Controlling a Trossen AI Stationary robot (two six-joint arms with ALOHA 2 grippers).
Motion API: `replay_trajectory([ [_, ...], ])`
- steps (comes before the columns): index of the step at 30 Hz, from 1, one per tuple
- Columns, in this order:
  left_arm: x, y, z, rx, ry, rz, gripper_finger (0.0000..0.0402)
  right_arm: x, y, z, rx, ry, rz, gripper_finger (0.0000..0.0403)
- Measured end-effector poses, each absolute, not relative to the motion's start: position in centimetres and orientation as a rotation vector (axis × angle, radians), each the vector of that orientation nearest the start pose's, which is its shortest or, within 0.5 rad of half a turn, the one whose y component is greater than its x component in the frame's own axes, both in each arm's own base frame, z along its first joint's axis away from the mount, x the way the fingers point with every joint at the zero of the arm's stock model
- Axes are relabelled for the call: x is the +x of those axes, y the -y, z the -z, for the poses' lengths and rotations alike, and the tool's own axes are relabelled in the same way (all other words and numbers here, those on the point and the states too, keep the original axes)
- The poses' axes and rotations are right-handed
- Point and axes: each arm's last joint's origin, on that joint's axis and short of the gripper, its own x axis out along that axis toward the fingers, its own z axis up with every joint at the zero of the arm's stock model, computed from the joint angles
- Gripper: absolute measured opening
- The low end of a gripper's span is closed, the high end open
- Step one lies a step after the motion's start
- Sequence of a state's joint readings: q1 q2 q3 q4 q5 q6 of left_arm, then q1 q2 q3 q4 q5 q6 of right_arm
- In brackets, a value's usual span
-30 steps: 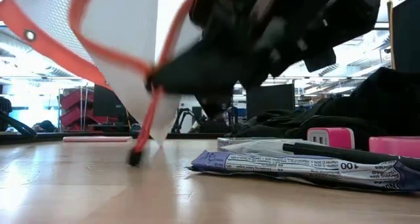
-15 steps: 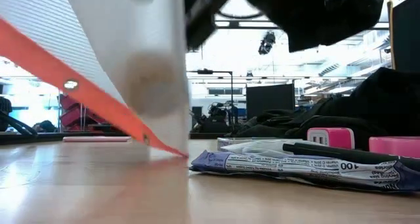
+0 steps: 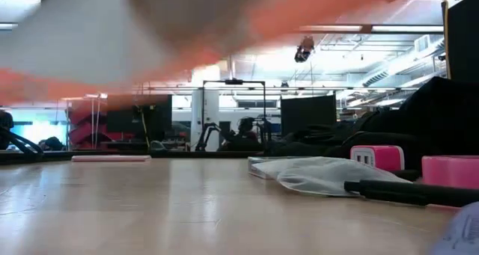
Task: Unpack backpack
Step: Adjust the zip bag
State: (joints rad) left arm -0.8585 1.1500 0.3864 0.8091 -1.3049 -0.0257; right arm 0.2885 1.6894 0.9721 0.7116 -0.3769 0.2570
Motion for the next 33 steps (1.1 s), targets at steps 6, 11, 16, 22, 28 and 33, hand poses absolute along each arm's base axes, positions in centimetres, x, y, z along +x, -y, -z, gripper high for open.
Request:
replay_trajectory([
  [6,14.8,12.9,-21.1,-0.047,0.045,-0.458,0.0000,33.9,-8.0,-27.0,0.154,-0.161,-0.447,0.0000],
  [11,14.3,12.6,-22.1,-0.005,0.084,-0.458,0.0000,32.9,-5.2,-29.0,0.134,-0.146,-0.366,0.0000],
  [16,13.6,13.3,-22.2,0.069,0.068,-0.411,0.0000,31.4,-3.6,-30.7,0.102,-0.141,-0.291,0.0000],
  [22,13.1,13.9,-20.3,0.067,-0.004,-0.442,0.0000,30.9,-2.6,-30.5,0.113,-0.204,-0.228,0.0000],
  [28,13.1,13.7,-17.9,0.005,-0.048,-0.446,0.0000,32.2,-2.4,-28.7,0.170,-0.265,-0.211,0.0000],
  [33,13.0,13.1,-17.5,-0.073,-0.046,-0.464,0.0000,32.6,-2.2,-28.8,0.189,-0.217,-0.213,0.0000],
])
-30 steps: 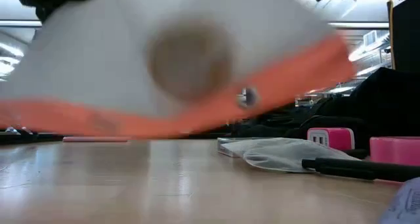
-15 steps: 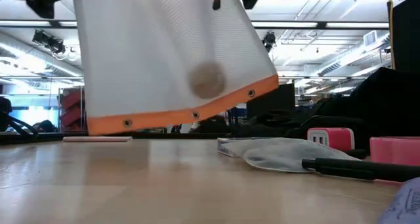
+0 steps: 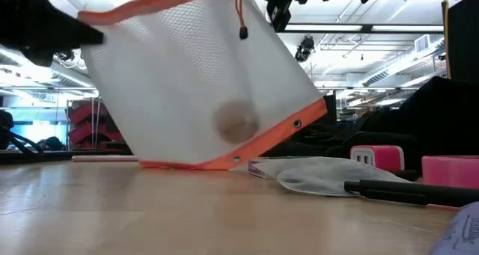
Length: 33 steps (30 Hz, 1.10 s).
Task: Unpack backpack
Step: Adjust the zip bag
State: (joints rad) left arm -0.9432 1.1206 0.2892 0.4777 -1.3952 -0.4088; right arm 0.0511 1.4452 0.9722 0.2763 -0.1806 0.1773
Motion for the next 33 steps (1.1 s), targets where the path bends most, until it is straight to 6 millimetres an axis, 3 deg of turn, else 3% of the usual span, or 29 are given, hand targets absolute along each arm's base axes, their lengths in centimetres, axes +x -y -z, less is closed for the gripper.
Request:
replay_trajectory([
  [5,12.8,12.9,-21.7,-0.100,0.001,-0.433,0.0000,32.2,-1.4,-30.9,0.217,-0.076,-0.245,0.0000],
  [8,12.4,12.6,-24.5,-0.066,0.019,-0.425,0.0000,32.2,-1.1,-30.8,0.223,-0.086,-0.235,0.0000],
  [11,12.0,12.0,-25.2,-0.042,0.015,-0.424,0.0000,32.2,-1.0,-30.5,0.237,-0.115,-0.224,0.0000],
  [13,11.8,11.6,-24.6,-0.062,0.002,-0.417,0.0000,32.2,-0.9,-30.1,0.243,-0.157,-0.191,0.0000],
  [21,10.9,10.3,-18.5,-0.255,-0.028,-0.422,0.0000,31.8,-0.8,-28.1,0.304,-0.360,-0.109,0.0000],
  [26,10.1,9.3,-15.5,-0.317,-0.027,-0.435,0.0000,31.7,-0.3,-27.7,0.321,-0.400,-0.081,0.0000],
  [33,9.9,9.0,-14.8,-0.324,-0.022,-0.433,0.0000,31.7,0.7,-27.7,0.325,-0.393,-0.057,0.0002],
])
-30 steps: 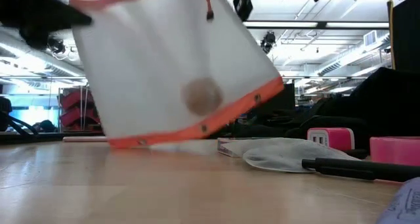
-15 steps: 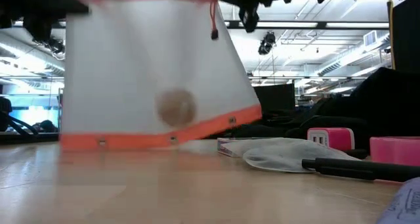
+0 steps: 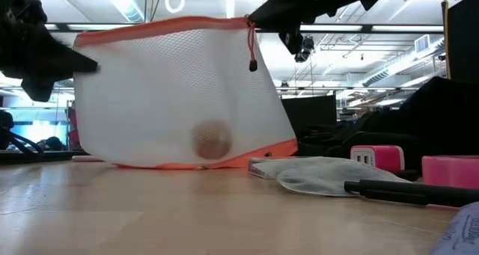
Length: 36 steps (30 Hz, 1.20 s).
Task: Unpack backpack
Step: Adjust the zip bag, then put the deck of cards into the zip bag
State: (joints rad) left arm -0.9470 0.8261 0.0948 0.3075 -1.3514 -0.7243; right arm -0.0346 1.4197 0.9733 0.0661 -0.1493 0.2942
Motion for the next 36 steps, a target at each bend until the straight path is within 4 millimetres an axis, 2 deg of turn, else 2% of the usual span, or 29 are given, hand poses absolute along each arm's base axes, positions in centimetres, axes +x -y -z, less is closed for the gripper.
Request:
replay_trajectory([
  [4,10.0,9.1,-15.1,-0.325,-0.015,-0.426,0.0000,31.7,1.3,-27.8,0.288,-0.382,-0.047,0.0019],
  [7,10.1,9.1,-15.1,-0.331,-0.019,-0.419,0.0000,31.7,1.6,-27.8,0.242,-0.379,-0.045,0.0050],
  [18,10.4,8.8,-15.1,-0.343,-0.024,-0.429,0.0000,31.4,2.5,-27.3,0.205,-0.428,-0.019,0.0232],
  [22,10.5,8.7,-15.1,-0.344,-0.025,-0.434,0.0000,31.2,2.4,-26.9,0.214,-0.477,-0.043,0.0282],
  [25,10.5,8.7,-15.1,-0.341,-0.027,-0.431,0.0000,30.7,2.2,-26.4,0.246,-0.550,-0.114,0.0301],
  [29,10.5,8.8,-15.1,-0.305,-0.040,-0.422,0.0000,29.8,1.1,-25.6,0.298,-0.688,-0.175,0.0306],
  [36,10.5,8.8,-15.1,-0.204,-0.063,-0.414,0.0000,28.8,-3.3,-23.5,0.056,-0.795,-0.071,0.0298],
])
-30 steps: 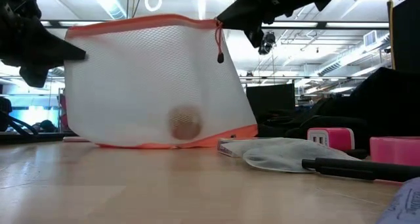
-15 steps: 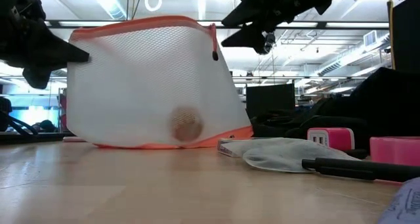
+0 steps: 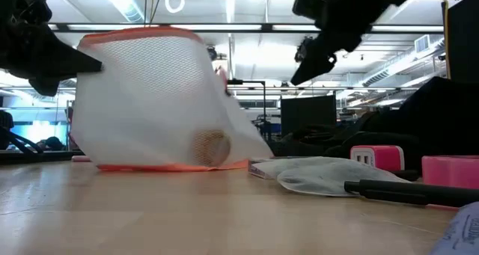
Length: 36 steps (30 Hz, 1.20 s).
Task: Unpack backpack
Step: Put the deck of cards into the zip bag
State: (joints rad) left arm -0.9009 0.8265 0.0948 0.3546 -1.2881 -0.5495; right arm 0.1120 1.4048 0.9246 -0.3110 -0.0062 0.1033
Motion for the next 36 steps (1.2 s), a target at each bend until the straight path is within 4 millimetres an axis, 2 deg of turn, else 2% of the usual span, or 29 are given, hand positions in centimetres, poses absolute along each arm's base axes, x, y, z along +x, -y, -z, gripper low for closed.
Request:
replay_trajectory([
  [5,10.6,8.8,-14.9,-0.167,-0.074,-0.418,0.0000,28.2,-5.9,-22.9,-0.051,-0.768,-0.010,0.0285],
  [10,10.7,8.6,-14.9,-0.165,-0.074,-0.433,0.0000,27.9,-7.2,-22.7,-0.070,-0.728,0.008,0.0266],
  [16,10.7,8.6,-14.9,-0.166,-0.076,-0.430,0.0000,27.9,-6.9,-22.5,-0.008,-0.744,0.032,0.0239],
  [21,10.7,8.6,-14.9,-0.168,-0.076,-0.429,0.0000,28.2,-5.8,-22.6,-0.001,-0.739,0.051,0.0222],
  [25,10.7,8.7,-14.9,-0.170,-0.081,-0.417,0.0000,28.1,-5.3,-22.3,0.033,-0.785,-0.008,0.0213],
  [27,10.7,8.7,-14.9,-0.169,-0.082,-0.417,0.0000,28.3,-5.9,-21.6,-0.007,-0.808,-0.049,0.0212],
  [31,10.7,8.7,-14.9,-0.169,-0.082,-0.417,0.0000,29.5,-7.2,-18.5,-0.074,-0.902,-0.089,0.0218],
  [36,10.7,8.7,-14.9,-0.173,-0.083,-0.411,0.0000,31.6,-7.2,-15.3,-0.092,-1.006,-0.066,0.0247],
])
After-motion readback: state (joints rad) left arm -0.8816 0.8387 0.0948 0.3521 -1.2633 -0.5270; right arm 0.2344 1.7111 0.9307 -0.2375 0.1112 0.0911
